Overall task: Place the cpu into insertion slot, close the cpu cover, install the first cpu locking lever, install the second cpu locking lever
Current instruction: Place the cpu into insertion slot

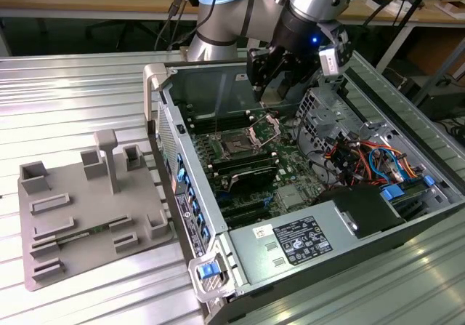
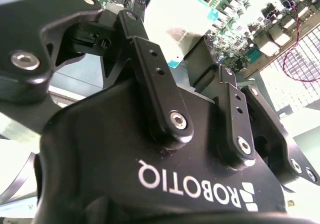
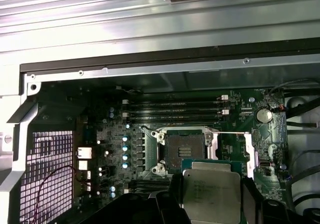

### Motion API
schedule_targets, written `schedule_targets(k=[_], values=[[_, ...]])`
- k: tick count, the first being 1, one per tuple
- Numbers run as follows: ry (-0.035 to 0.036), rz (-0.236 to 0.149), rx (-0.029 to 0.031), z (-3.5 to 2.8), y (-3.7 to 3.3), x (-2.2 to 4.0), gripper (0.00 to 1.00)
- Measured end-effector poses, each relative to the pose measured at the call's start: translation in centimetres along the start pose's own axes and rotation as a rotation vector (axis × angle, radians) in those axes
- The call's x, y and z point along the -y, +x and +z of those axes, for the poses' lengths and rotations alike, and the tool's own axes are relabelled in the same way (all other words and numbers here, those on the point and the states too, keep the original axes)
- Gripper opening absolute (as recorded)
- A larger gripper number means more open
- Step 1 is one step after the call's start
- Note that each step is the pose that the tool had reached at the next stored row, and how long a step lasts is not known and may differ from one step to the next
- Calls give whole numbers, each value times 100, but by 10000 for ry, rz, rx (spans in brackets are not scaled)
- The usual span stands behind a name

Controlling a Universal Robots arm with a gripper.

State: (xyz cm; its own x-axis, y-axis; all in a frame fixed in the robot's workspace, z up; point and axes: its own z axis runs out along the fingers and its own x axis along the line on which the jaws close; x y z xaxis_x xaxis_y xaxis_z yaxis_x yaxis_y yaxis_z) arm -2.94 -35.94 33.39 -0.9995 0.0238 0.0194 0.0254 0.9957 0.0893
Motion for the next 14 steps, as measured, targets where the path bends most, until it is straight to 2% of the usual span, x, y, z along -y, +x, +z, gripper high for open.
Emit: schedule_targets(k=[14], values=[[0,0,0,27,-1,2,55]])
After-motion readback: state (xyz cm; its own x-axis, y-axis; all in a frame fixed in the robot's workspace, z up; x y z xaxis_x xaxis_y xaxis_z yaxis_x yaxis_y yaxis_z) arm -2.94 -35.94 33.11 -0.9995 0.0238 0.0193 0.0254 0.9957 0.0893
